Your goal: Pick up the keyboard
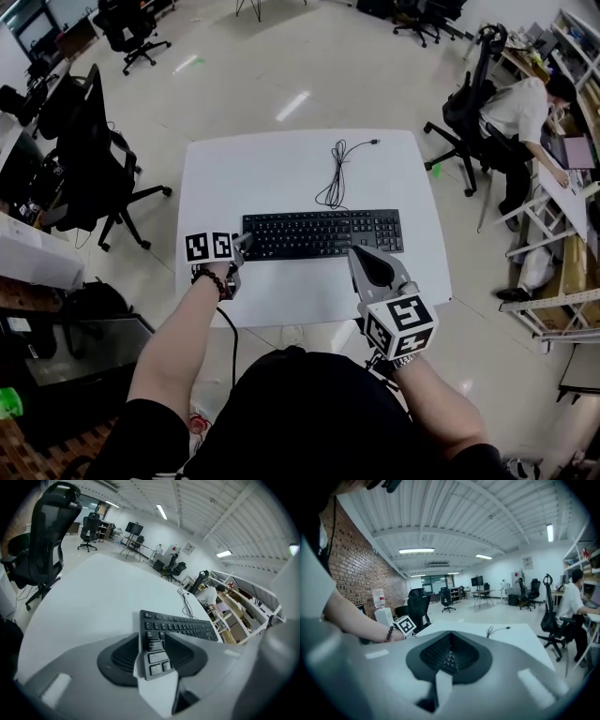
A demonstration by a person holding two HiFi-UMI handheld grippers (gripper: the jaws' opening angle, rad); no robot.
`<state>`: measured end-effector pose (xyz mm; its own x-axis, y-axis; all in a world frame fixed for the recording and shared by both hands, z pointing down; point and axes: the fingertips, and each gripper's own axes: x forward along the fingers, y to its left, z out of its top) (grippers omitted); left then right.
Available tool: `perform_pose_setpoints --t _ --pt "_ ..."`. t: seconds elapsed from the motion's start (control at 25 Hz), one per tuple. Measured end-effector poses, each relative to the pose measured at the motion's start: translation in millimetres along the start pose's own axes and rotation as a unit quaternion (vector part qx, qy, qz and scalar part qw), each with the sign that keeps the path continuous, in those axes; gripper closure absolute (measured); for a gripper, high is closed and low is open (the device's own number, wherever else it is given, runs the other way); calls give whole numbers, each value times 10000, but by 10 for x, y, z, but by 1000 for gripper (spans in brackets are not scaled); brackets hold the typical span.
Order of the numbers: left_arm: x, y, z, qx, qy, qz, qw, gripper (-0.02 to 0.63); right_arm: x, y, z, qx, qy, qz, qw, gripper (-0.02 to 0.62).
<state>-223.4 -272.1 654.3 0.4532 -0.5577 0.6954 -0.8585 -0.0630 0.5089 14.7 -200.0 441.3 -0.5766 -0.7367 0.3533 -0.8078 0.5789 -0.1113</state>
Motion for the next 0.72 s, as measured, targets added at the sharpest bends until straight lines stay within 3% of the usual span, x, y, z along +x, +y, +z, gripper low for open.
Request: perform_pose_setpoints --t 0.2,0.4,0.72 --pt "157 97 -96 -399 227 -274 9986 454 44 -41 -36 43 81 -117 9999 594" --pt "203 69 -113 -793 194 -682 9943 480 53 -66 -74 109 135 -157 9997 594" --pt "-38 -73 -119 -809 133 -754 9938 508 51 -59 -101 215 116 -144 9996 593"
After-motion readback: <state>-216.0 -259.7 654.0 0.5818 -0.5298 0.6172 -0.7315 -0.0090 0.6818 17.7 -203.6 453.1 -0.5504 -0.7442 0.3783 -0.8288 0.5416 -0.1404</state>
